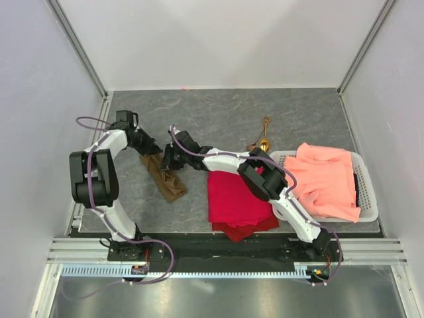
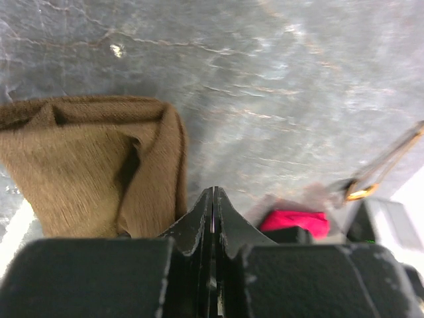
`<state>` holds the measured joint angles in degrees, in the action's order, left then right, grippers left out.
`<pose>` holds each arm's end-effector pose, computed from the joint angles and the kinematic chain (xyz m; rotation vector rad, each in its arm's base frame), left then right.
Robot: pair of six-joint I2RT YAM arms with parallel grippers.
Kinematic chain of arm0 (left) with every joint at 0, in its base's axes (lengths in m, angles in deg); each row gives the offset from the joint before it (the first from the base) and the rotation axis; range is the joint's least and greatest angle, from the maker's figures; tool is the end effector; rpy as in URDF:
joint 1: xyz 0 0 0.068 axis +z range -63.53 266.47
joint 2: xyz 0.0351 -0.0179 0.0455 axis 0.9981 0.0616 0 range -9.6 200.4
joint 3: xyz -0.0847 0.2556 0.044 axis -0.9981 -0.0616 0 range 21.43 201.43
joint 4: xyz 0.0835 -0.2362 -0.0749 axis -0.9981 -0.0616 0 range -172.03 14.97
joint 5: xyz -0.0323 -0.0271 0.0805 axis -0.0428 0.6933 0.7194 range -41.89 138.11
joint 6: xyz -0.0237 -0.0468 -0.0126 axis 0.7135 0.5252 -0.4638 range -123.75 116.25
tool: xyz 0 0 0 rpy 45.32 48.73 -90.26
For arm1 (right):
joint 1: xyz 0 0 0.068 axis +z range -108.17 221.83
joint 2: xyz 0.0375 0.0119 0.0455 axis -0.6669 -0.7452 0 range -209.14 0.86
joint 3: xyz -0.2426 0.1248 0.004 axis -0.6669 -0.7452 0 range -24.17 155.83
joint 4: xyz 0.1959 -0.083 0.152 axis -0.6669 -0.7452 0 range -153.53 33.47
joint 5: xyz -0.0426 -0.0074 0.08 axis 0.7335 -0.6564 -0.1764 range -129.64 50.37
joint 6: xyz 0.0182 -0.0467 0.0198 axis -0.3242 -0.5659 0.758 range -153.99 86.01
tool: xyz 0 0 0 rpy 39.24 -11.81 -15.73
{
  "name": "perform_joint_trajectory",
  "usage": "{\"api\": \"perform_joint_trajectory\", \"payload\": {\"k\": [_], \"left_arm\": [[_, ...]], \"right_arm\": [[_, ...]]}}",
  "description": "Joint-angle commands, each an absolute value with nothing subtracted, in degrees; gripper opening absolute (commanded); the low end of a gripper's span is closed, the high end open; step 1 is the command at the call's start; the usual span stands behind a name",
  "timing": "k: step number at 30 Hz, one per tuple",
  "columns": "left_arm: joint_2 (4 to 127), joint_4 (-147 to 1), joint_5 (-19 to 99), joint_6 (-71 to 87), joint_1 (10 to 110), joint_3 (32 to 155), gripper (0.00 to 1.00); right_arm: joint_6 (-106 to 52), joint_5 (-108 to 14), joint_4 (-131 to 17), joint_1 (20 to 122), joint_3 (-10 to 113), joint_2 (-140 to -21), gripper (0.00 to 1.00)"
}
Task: Fold the napkin into a case and place the utensils inside
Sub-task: Fold the 2/3-rectangle-folded napkin at the center of the board.
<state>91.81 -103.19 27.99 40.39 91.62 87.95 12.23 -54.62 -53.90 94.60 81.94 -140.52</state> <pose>0.3559 0.0198 0.1856 -1.0352 2.5356 -0.6764 0.3268 0.4452 0.1273 -0.3101 2.3893 1.2049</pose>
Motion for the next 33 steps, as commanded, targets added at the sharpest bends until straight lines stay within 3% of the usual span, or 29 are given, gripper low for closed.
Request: {"api": "perform_joint_trajectory", "payload": {"k": [1,7,10,14,22,27,33], "left_arm": [[93.9,-107.2,30.1,35.1,91.2,91.7,0.08],[95.0,-110.9,33.3,30.5,92.4,91.5,0.07],[93.9,-111.0,33.7,29.4,93.0,90.5,0.07],[93.0,-111.5,34.0,28.2,93.5,89.6,0.07],[91.0,-111.5,34.0,26.5,94.3,86.6,0.07],[89.7,-111.4,34.2,25.9,94.7,85.3,0.07],[89.0,-111.3,34.1,25.2,95.2,84.4,0.07]], "right_arm": [[11.5,-54.8,-54.1,95.3,80.5,-139.4,0.16],[10.0,-55.9,-55.9,95.3,80.0,-137.5,0.21],[8.3,-56.3,-56.4,95.1,79.7,-135.9,0.27],[6.2,-59.1,-59.2,94.6,79.4,-133.8,0.43],[3.9,-63.8,-61.2,91.9,76.1,-129.3,0.54],[4.2,-65.9,-61.0,91.0,75.2,-129.1,0.52],[9.8,-70.7,-52.6,91.3,66.1,-127.4,0.24]]}}
